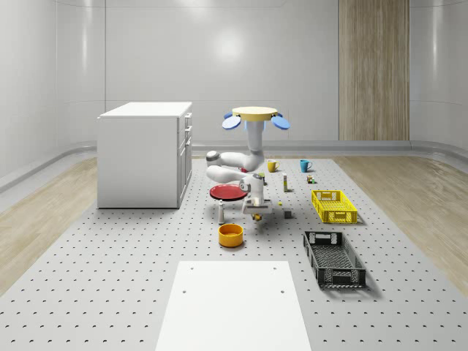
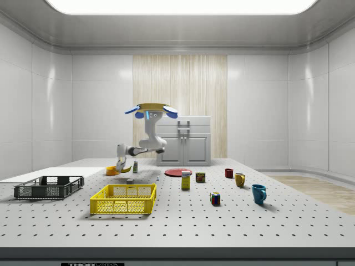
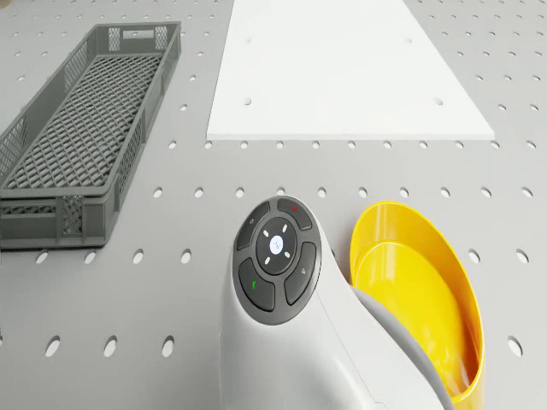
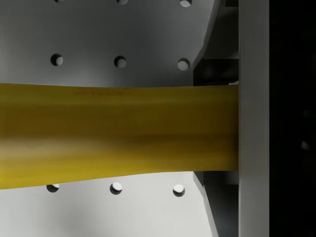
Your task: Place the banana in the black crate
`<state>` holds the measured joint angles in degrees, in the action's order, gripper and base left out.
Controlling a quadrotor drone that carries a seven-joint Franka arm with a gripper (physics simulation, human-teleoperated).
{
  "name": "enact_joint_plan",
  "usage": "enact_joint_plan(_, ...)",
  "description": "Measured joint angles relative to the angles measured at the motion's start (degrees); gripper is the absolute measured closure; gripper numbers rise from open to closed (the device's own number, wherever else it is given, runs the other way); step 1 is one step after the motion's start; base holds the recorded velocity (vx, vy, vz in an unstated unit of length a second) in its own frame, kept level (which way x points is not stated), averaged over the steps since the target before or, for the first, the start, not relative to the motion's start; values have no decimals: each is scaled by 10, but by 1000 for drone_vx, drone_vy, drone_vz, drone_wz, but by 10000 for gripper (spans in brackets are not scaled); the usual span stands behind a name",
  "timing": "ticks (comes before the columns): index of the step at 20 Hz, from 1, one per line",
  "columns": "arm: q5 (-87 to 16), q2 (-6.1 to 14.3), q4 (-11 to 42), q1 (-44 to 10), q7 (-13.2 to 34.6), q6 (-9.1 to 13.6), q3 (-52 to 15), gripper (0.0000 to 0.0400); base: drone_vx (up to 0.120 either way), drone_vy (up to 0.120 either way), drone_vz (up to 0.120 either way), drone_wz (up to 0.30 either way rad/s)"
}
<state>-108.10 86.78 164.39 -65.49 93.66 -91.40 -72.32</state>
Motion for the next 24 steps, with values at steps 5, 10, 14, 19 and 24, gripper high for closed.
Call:
enact_joint_plan(5,17,-3,5,3,2,9,-18,210,120,120,120,0)
enact_joint_plan(10,23,-4,6,3,2,12,-25,210,120,120,120,0)
enact_joint_plan(14,25,-4,7,4,2,13,-27,210,120,120,30,0)
enact_joint_plan(19,26,-4,7,4,2,13,-28,210,120,120,96,0)
enact_joint_plan(24,26,-4,7,4,2,13,-28,210,120,120,16,0)
